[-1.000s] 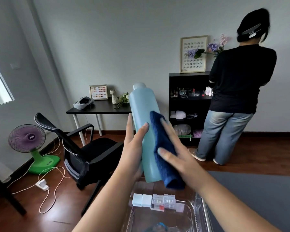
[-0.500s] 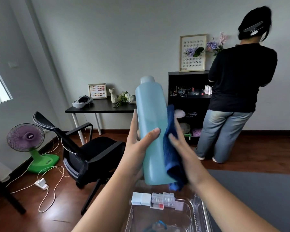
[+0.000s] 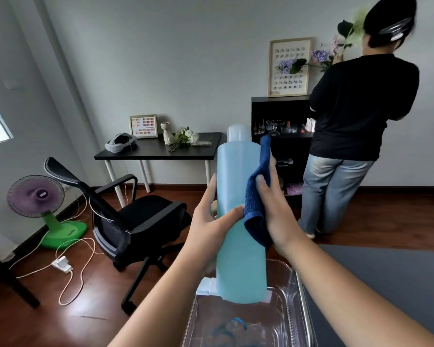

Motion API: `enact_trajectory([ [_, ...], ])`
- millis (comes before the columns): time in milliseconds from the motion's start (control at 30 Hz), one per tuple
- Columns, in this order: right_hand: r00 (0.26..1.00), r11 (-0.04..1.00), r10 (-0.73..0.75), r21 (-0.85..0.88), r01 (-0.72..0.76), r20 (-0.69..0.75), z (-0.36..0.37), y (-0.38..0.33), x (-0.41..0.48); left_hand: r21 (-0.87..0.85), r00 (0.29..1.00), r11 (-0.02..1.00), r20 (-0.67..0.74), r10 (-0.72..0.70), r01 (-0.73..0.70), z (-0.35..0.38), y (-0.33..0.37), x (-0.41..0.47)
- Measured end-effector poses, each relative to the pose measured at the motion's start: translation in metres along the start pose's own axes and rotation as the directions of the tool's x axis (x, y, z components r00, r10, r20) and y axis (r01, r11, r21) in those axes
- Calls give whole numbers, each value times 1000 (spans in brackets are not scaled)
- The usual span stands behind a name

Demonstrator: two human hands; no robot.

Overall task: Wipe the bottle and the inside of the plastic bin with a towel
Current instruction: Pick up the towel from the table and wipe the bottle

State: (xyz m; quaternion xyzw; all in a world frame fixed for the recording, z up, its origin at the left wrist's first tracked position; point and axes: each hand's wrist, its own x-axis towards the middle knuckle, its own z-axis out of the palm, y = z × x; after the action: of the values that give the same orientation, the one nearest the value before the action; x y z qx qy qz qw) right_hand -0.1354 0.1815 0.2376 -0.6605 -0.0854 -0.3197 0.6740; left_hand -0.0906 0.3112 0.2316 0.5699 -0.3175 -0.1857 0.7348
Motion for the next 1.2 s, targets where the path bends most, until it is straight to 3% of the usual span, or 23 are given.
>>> enact_trajectory([
  [200, 975, 977, 214, 24, -213, -53, 7, 50, -72, -45, 985, 997, -157, -66, 60, -10, -26, 3],
  [300, 938, 950, 311, 8, -313, -156, 3, 73, -94, 58, 972, 993, -221, -83, 99, -18, -46, 4],
  [500, 838, 856, 510, 12, -518, -193, -23, 107, -100, 322, 954, 924, -278, -113, 204, -44, -85, 3],
  [733, 742, 733, 644, -129, -668, -187, -41, 156, -121, 477, 896, 787, -393, -208, 391, -85, -152, -17],
  [967, 505, 493, 857, -122, -861, -105, -42, 220, -158, 443, 818, 726, -496, -290, 526, -106, -225, -31],
  [1200, 438, 428, 892, -107, -898, -109, -40, 250, -160, 359, 791, 752, -510, -338, 553, -119, -261, -30],
])
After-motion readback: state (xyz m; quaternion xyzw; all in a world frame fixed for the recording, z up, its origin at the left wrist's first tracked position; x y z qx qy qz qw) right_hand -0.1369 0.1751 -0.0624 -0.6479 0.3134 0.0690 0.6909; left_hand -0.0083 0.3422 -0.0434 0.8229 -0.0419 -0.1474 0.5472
